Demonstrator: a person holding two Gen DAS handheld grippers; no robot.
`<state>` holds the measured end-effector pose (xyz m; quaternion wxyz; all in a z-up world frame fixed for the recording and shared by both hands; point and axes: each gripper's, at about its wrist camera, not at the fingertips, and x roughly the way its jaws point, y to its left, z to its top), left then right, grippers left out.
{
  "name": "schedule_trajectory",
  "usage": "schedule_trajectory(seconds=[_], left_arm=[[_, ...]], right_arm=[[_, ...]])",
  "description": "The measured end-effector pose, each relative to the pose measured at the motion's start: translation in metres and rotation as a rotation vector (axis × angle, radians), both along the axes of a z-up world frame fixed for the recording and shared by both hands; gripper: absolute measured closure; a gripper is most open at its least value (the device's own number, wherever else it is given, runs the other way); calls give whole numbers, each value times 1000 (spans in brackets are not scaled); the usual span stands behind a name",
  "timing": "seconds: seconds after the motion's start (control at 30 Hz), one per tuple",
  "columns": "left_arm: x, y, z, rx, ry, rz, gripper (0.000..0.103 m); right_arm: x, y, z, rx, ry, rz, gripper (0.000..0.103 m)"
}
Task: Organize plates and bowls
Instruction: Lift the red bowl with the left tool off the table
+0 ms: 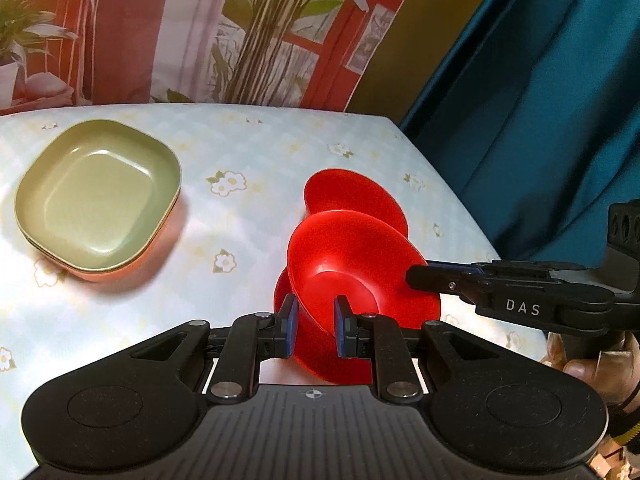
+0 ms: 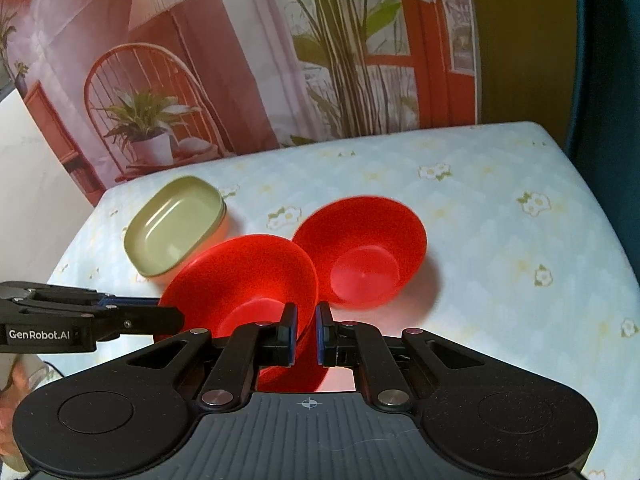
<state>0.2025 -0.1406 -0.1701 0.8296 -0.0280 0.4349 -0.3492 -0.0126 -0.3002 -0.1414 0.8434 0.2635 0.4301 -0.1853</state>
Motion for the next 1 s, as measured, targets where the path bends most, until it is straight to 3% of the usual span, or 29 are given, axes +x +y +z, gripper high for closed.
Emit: schedule_trajectory(seconds=[0.7, 1.0], left_arm=[[-2, -8, -13, 71, -28, -25, 83], [0, -8, -17, 87, -25, -20, 83]], right_arm=[[-5, 14, -16, -53, 35, 43, 93], [-4, 18, -18, -68, 41, 60, 87]])
